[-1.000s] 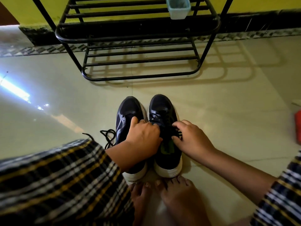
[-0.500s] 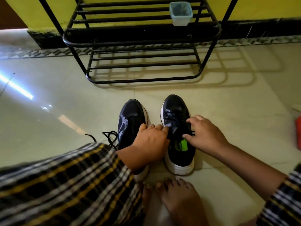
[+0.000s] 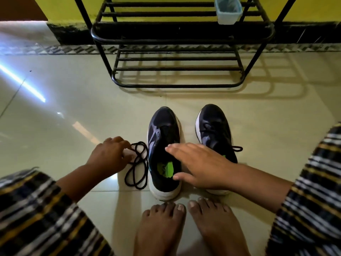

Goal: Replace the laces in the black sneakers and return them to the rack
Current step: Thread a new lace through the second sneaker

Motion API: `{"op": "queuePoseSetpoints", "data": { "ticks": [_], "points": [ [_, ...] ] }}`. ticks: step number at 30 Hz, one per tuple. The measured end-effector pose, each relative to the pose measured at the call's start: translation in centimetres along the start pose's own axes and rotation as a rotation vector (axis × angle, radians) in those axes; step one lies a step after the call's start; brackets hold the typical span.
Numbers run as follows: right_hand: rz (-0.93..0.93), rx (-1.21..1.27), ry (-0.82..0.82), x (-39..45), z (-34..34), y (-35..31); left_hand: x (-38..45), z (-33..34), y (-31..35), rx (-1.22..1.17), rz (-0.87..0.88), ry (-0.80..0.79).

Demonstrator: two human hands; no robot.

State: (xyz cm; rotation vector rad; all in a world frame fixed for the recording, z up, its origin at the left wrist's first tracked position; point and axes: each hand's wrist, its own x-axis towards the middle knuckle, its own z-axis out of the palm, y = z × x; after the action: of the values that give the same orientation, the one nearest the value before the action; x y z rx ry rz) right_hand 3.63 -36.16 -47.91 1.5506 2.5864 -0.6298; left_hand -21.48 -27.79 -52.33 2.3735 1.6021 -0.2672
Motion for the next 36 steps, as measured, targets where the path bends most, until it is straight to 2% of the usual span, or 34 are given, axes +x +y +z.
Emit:
{"op": "queuePoseSetpoints", "data": {
  "ticks": [5, 9, 14, 16, 18, 21, 25, 30, 32, 36],
  "points": [
    [0.060, 0.006, -0.027, 0.7, 0.2, 0.2, -0.4, 2.9, 0.5, 0.025, 0.030, -0.147],
    [0.090, 0.025, -0.053, 0.9, 0.3, 0.1, -0.1, 3.5, 0.0, 0.046, 0.069, -0.147],
    [0.143, 0.065, 0.025, 0.9, 0.4, 0.2, 0.1, 2.6, -0.2, 0.111, 0.148, -0.131],
    [0.183, 0.051, 0.037, 0.9, 0.3, 0.2, 0.6, 1.3, -0.1, 0.020, 0.101, -0.083],
    [0.217, 0.060, 0.050, 0.9, 0.2, 0.3, 1.2, -0.4, 0.1, -0.187, 0.045, 0.010],
    [0.265, 0.120, 0.109, 1.0, -1.3, 0.7, 1.6, -3.5, 2.1, -0.418, 0.122, 0.136],
    [0.255, 0.271, 0.058, 1.9, -6.1, 1.4, 0.9, -7.6, 7.3, -0.647, 0.279, 0.002],
    [0.282, 0.296, 0.042, 1.4, -10.5, 2.5, 1.1, -11.7, 8.7, -0.911, 0.183, -0.094],
    [0.317, 0.299, 0.027, 0.5, -12.0, 2.5, 1.3, -13.4, 8.6, -0.886, 0.185, -0.117],
    [0.357, 0.218, 0.123, -1.6, -16.2, 2.6, 1.3, -17.0, 8.8, -0.769, 0.220, -0.117]
  ]
}}
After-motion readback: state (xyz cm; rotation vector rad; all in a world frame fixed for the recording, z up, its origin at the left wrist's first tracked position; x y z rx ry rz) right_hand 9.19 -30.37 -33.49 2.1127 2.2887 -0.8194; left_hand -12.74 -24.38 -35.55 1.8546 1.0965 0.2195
